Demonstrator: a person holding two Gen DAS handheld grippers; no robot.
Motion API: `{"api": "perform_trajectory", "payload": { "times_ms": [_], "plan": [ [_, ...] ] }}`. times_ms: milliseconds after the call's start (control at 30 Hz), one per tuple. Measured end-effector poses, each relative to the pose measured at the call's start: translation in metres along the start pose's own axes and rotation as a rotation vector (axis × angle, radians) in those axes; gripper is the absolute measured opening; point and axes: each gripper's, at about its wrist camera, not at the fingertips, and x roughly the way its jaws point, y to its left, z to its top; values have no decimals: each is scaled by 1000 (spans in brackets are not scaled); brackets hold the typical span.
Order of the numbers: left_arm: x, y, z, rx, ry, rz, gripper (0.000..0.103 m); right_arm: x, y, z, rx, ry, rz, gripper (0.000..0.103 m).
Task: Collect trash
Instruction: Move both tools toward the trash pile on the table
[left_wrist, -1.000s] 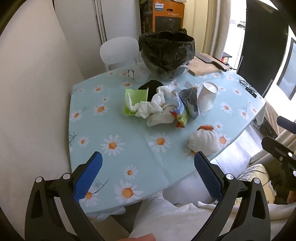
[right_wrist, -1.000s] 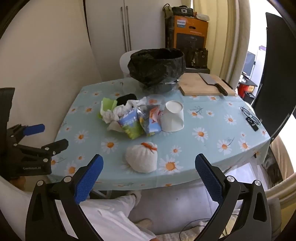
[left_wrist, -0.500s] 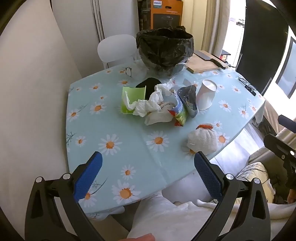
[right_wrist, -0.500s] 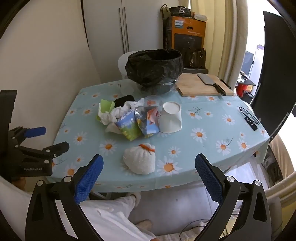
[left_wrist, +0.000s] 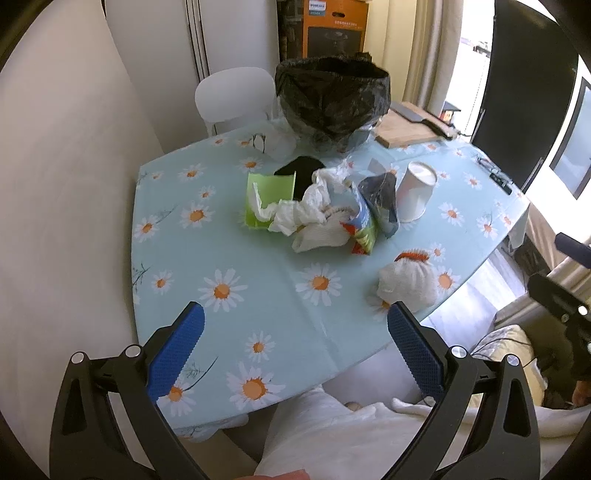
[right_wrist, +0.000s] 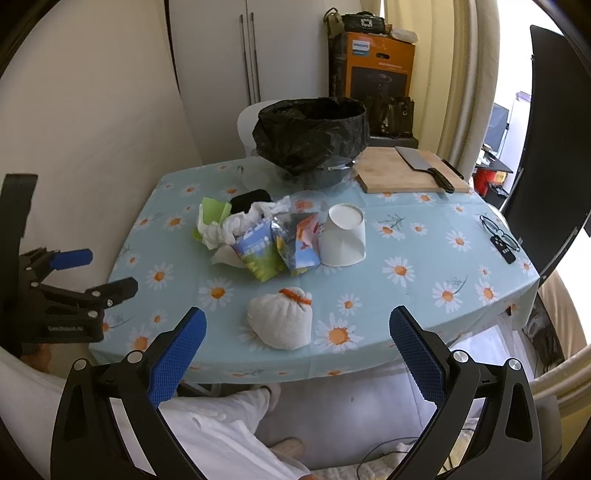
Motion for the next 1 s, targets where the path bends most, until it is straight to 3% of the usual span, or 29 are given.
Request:
{"api": "perform_trajectory", "payload": {
  "times_ms": [500, 733, 1000],
  "plan": [
    [6, -3, 5, 29, 16, 17, 97, 8, 2, 1, -2, 18, -3, 95],
    [10, 2, 8, 16, 25, 24, 97, 16, 0, 2, 2, 55, -29, 95],
    [20, 13, 21, -1, 66, 7, 97, 31, -4, 6, 2, 118, 5, 95]
  ]
}}
